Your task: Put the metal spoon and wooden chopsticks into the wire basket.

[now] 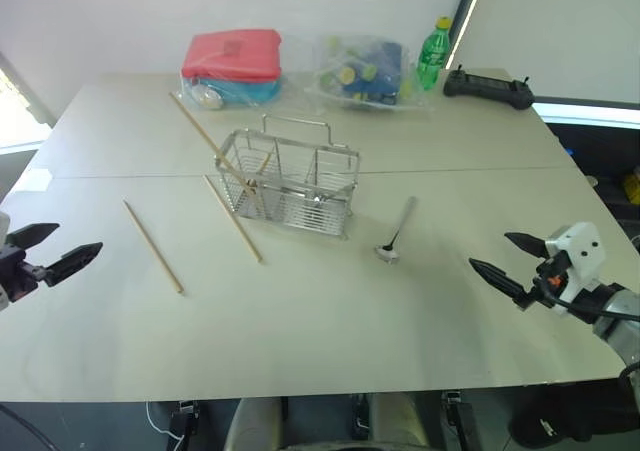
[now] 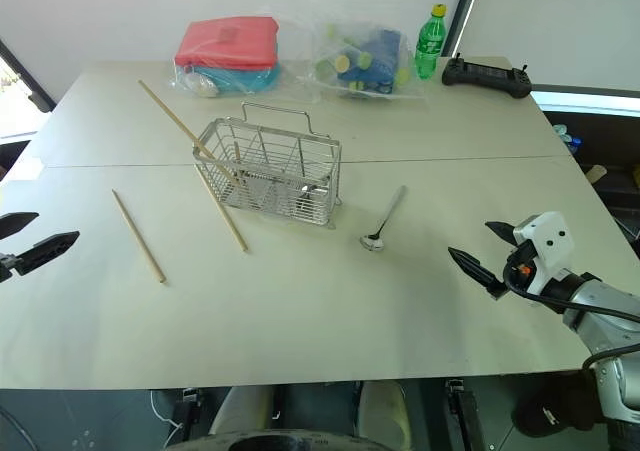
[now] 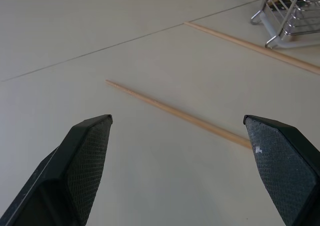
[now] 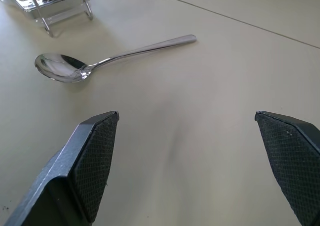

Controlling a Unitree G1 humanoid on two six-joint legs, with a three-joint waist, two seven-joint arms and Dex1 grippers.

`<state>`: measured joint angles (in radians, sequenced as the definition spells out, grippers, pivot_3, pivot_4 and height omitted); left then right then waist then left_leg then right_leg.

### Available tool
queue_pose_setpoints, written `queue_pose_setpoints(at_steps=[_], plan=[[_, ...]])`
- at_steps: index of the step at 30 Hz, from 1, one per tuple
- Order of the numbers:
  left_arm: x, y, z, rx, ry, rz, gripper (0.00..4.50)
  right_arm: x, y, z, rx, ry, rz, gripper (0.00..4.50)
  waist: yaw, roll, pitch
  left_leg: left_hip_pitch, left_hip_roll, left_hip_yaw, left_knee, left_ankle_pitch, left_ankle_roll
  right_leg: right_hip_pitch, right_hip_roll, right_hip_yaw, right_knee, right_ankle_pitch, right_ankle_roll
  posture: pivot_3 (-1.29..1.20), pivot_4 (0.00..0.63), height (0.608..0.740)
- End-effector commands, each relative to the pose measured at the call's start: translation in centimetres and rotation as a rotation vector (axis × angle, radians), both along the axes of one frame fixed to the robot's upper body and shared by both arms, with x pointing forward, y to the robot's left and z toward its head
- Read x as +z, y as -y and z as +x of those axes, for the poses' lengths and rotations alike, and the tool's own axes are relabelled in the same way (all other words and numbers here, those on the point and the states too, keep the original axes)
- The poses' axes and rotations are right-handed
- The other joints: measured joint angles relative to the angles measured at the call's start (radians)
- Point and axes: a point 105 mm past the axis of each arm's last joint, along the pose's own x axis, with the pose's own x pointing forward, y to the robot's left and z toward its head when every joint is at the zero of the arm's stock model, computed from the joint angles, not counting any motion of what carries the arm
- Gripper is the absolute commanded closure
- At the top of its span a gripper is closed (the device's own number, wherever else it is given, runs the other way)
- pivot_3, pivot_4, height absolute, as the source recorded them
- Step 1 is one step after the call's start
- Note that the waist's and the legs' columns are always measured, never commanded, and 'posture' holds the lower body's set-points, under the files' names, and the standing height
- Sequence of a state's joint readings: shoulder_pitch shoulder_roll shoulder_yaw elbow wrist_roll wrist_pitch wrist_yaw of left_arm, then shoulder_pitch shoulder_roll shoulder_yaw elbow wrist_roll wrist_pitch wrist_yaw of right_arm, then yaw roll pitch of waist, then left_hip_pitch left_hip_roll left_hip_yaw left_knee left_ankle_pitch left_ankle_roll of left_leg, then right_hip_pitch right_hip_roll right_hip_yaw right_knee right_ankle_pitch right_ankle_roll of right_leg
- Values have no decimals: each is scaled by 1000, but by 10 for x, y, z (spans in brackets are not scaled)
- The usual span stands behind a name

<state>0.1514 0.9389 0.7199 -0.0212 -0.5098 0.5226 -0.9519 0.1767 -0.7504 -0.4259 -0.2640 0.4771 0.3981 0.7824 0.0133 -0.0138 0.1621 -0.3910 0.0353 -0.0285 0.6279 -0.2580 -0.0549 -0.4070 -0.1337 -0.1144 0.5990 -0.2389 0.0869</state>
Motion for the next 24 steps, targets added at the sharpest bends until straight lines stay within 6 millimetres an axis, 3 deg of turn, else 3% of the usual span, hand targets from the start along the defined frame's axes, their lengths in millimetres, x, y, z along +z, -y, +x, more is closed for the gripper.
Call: queue_pose_setpoints(at_steps=[1,24], plan=[[11,0,1,-14,23,45,62,14,-1,2,4,63,-5,0,0,0,0,0,0,0,0,0,0,0,0,0,0,0,0,0,150,685],[15,8,13,-21,39,17,62,19,4,6,-15,90,-18,0,0,-1,-1,1,0,0,2,0,0,1,0,0,3,0,0,0,150,685]])
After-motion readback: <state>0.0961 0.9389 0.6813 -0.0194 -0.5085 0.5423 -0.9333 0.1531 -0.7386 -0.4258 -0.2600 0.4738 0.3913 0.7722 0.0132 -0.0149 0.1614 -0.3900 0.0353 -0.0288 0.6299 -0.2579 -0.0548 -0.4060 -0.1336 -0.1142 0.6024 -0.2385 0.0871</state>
